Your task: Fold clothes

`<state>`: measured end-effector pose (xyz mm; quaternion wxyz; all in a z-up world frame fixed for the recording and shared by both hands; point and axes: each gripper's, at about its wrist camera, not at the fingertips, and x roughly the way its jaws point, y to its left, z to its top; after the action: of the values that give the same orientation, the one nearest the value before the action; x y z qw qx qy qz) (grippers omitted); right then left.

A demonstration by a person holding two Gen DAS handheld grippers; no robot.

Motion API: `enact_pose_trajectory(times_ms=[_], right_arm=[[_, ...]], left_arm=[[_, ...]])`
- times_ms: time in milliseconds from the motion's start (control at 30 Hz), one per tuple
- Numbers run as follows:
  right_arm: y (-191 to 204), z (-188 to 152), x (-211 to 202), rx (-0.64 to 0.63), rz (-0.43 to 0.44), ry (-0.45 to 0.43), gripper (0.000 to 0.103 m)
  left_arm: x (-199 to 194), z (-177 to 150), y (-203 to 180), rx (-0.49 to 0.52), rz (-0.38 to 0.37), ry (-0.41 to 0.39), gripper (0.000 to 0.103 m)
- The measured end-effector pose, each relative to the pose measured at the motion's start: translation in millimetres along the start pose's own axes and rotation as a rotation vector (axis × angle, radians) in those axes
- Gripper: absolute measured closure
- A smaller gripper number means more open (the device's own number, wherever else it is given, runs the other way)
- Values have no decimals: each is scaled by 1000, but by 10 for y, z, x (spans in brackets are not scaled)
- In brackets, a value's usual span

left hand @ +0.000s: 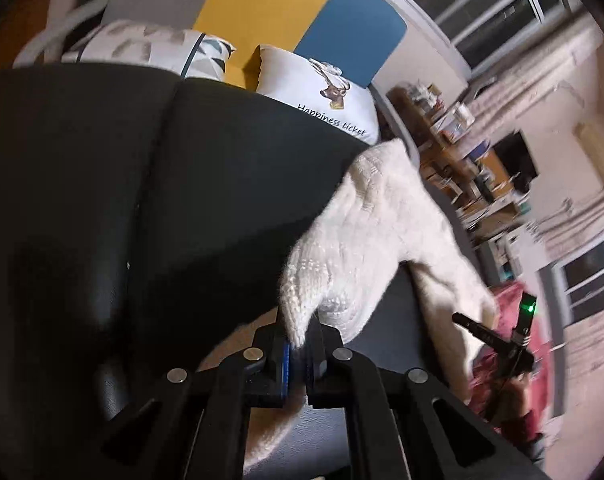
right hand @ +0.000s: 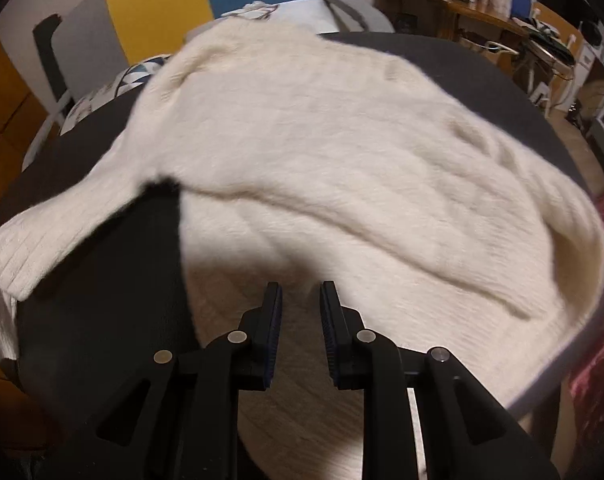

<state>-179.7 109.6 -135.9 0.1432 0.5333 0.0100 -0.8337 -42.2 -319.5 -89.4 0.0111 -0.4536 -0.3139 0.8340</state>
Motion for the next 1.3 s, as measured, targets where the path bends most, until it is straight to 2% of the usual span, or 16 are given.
enact_pose_trajectory(times_ms=[67,100,133,167,200,233,267,433,633,833,867,900,933,1067,1167,1300], right_arm=[[-314,111,-112,59,48,-24,77],[-480,170,-169,89,74,-36,67],[-626,226,-199,102,62,-55,61],[-677,228,-224,64,9,-55,51],[-696,211,-251,10,-55,-48,46],[-715,195,-278,-44,-118,-41,46],[-709,222,-249,-108,-143,-19,46],[-576,239,-95,-319,-229,17,46],[-427,337,93,-444,-167,89,46],[-393,369,299,-460,-161,82,46],[-387,355,307,-468,-173,77,52],[-382,347,296,-460,-165,80,80],[-381,347,276,-442,-160,83,86],[-360,396,161,-385,-124,77,91],[-330,481,-150,-330,-56,42,91],[-87,597,-747,-277,156,-14,91]], left_arm=[[38,-10,2,14,14,5,99],[63,-21,5,19,17,12,99],[88,-32,10,24,18,20,99],[105,-36,12,24,19,24,99],[119,-37,13,23,19,26,99],[133,-39,14,22,19,29,99],[147,-41,16,21,20,31,99],[218,-33,15,14,28,32,99],[278,-33,27,6,55,52,99],[294,-43,53,-4,68,55,99],[295,-50,58,-6,67,56,99],[297,-56,61,-6,68,56,98],[299,-61,65,-7,69,56,98],[282,-57,64,-7,72,51,98],[168,13,-10,33,75,27,99],[-209,207,-130,94,75,-63,98]])
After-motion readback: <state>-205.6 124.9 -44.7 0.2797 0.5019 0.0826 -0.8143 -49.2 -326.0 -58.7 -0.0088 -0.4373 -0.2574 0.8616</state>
